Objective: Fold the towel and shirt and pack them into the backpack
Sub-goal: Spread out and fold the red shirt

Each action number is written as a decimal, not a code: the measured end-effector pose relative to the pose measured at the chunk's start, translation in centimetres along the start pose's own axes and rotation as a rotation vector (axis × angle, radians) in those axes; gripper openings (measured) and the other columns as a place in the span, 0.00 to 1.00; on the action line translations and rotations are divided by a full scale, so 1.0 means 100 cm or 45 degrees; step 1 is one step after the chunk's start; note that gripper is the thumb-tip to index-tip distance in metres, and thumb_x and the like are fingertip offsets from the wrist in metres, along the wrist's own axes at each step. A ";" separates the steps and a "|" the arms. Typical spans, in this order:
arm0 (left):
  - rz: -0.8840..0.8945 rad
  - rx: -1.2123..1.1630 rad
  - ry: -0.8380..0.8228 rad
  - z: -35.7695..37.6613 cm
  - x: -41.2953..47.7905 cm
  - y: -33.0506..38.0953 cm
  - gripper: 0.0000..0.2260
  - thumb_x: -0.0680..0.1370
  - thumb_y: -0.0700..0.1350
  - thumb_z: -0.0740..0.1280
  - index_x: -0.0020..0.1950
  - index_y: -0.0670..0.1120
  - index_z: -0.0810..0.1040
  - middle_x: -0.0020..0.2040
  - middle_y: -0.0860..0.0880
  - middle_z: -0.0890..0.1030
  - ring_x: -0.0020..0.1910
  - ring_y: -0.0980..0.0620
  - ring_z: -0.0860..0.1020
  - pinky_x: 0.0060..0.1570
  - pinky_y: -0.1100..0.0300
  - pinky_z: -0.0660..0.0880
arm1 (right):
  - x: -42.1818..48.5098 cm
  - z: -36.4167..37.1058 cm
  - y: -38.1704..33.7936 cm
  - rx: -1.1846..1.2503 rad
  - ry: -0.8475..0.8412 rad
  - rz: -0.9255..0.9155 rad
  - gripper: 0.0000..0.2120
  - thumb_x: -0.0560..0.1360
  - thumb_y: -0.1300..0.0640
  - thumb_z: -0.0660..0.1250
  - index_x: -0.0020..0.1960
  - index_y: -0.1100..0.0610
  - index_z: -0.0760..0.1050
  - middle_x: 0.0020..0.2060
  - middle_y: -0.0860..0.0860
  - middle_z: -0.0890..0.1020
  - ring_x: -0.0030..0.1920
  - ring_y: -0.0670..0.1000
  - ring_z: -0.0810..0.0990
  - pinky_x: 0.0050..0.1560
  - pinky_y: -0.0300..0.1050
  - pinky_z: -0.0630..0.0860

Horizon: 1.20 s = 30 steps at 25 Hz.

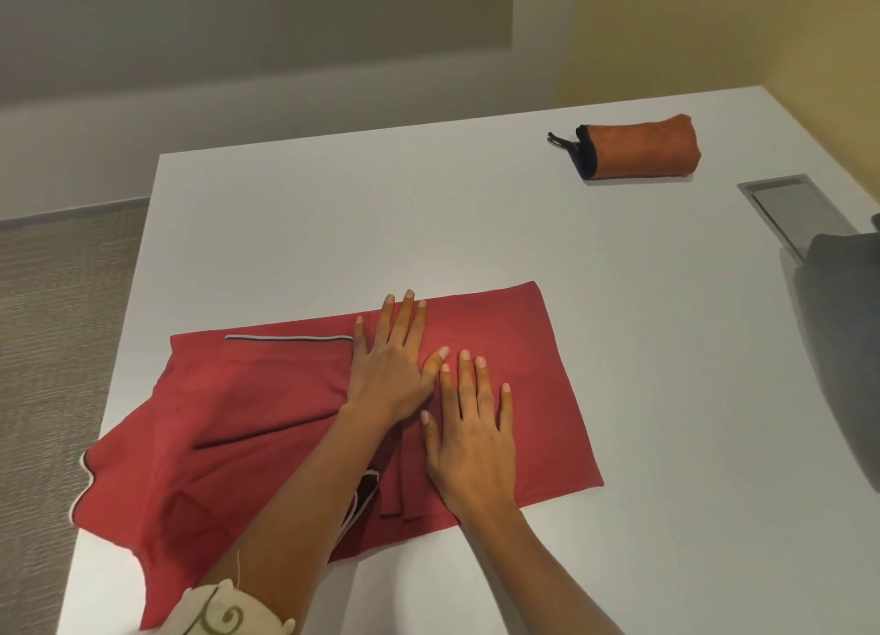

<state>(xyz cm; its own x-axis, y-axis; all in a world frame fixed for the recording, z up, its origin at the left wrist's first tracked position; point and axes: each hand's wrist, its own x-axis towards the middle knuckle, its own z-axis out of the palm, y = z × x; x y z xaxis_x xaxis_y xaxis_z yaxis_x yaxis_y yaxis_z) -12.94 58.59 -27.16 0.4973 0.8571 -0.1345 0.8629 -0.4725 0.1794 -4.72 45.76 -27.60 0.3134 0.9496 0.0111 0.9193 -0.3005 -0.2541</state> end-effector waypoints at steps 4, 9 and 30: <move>0.003 0.038 -0.017 -0.004 0.001 0.001 0.34 0.78 0.65 0.40 0.80 0.50 0.40 0.80 0.52 0.39 0.78 0.49 0.36 0.74 0.38 0.39 | 0.002 -0.008 0.002 0.040 -0.028 -0.017 0.28 0.80 0.44 0.54 0.77 0.53 0.60 0.78 0.52 0.58 0.79 0.54 0.52 0.75 0.60 0.54; -0.060 -0.010 0.175 -0.022 0.007 0.033 0.31 0.77 0.57 0.55 0.78 0.45 0.59 0.79 0.44 0.58 0.78 0.46 0.53 0.73 0.36 0.42 | 0.006 -0.045 0.035 0.008 0.144 0.158 0.25 0.76 0.48 0.63 0.71 0.53 0.69 0.75 0.57 0.66 0.75 0.60 0.62 0.69 0.62 0.65; -0.240 -0.729 0.086 -0.064 0.053 0.142 0.31 0.75 0.38 0.62 0.76 0.44 0.55 0.55 0.44 0.77 0.53 0.41 0.78 0.43 0.53 0.69 | 0.007 -0.120 0.070 1.204 -0.374 0.818 0.03 0.70 0.57 0.71 0.43 0.53 0.82 0.38 0.54 0.85 0.40 0.58 0.85 0.45 0.60 0.82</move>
<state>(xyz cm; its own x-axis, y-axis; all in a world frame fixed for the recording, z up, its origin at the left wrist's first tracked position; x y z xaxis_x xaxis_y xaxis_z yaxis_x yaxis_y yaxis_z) 1.37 57.79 -19.08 0.3174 0.9353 -0.1563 0.7404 -0.1415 0.6571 4.77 43.28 -17.73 0.4742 0.6697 -0.5715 0.0325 -0.6620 -0.7488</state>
